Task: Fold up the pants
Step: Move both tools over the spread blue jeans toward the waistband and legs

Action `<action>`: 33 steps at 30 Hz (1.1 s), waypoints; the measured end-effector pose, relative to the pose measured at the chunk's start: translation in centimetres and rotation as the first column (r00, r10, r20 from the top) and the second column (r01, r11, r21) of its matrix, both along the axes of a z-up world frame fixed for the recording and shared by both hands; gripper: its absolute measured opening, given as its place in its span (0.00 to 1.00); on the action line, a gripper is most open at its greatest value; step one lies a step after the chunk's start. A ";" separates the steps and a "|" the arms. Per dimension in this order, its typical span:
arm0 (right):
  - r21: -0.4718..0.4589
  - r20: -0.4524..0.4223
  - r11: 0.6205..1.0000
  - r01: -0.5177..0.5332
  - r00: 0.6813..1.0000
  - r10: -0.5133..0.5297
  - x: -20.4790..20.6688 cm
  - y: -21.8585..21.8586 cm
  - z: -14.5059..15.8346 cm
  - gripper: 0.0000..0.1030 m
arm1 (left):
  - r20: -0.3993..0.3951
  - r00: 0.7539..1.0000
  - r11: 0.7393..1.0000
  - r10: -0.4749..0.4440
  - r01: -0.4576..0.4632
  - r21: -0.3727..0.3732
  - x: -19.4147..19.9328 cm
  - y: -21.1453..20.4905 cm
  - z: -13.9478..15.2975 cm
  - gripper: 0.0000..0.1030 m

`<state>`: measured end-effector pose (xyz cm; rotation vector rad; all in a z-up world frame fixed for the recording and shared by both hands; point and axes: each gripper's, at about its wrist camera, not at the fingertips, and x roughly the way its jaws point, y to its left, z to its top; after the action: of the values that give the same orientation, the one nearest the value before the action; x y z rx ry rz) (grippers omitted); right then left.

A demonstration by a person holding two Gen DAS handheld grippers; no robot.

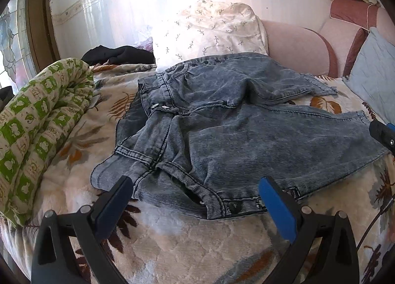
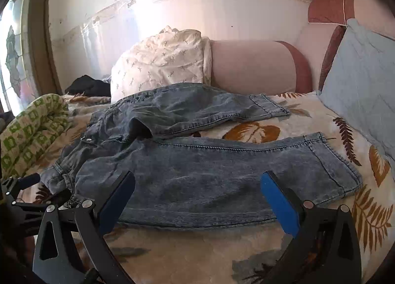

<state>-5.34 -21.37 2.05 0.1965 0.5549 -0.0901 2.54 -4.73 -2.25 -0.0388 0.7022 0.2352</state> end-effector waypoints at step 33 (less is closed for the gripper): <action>0.019 0.006 1.000 0.024 1.000 -0.024 -0.4 -0.8 0.0 1.00 | -0.142 0.943 0.935 -0.303 0.323 0.149 -3.5 4.5 -3.7 1.00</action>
<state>-5.72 -22.16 2.03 0.2215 0.5479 -0.1080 -1.01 -0.25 -6.00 0.2521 0.7916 -0.0104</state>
